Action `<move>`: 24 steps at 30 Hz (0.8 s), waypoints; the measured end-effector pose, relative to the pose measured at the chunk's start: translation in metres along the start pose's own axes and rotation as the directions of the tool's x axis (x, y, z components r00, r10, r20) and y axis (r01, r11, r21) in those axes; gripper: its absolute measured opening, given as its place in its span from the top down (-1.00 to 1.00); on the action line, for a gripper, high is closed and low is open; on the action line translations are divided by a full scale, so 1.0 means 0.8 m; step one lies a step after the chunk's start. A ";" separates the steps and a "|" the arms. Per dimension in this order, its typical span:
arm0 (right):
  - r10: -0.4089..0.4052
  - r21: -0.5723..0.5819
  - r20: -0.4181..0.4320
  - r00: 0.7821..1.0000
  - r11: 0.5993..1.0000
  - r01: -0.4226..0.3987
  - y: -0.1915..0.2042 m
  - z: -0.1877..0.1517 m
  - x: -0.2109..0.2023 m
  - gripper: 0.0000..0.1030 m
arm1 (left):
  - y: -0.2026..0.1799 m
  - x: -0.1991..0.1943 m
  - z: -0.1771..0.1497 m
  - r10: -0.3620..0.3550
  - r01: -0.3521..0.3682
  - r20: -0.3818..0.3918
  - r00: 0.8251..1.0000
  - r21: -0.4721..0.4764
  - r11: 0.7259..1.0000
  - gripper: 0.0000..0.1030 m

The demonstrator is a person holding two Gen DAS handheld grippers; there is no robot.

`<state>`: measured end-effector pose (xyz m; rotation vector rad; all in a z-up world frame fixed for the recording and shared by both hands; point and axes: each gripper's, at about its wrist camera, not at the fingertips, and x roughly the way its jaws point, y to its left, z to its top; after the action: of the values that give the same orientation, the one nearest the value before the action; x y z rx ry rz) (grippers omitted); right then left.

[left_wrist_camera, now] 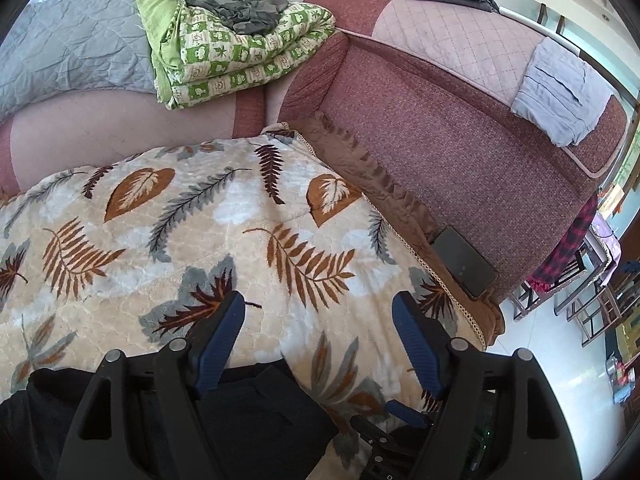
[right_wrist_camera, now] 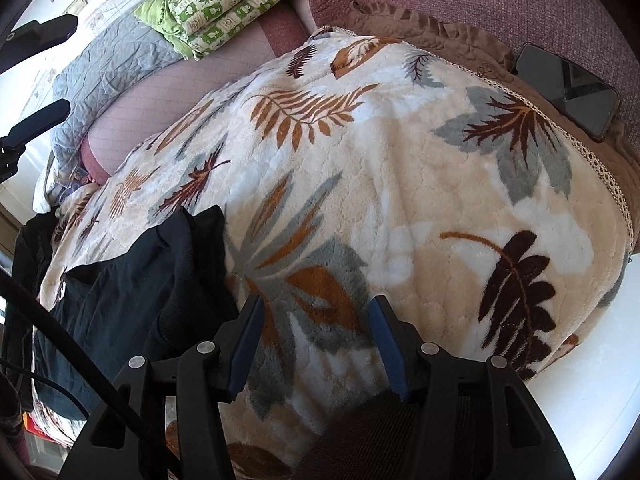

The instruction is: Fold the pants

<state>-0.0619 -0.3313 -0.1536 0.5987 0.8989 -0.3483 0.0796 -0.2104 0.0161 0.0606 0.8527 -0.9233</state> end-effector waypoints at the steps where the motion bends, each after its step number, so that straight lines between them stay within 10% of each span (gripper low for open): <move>1: -0.001 -0.001 0.000 1.000 1.000 0.001 0.000 0.000 0.000 -0.15 | 0.001 0.001 0.000 0.001 -0.001 -0.002 1.000 -0.004 1.000 -0.47; 24: -0.013 -0.026 -0.019 1.000 1.000 0.013 0.005 0.001 0.005 -0.21 | 0.031 0.013 -0.006 0.097 -0.098 -0.050 0.994 -0.007 0.995 -0.47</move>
<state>-0.0572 -0.3283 -0.1548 0.5734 0.9253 -0.3426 0.0975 -0.1999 -0.0017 0.1162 0.8929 -0.8288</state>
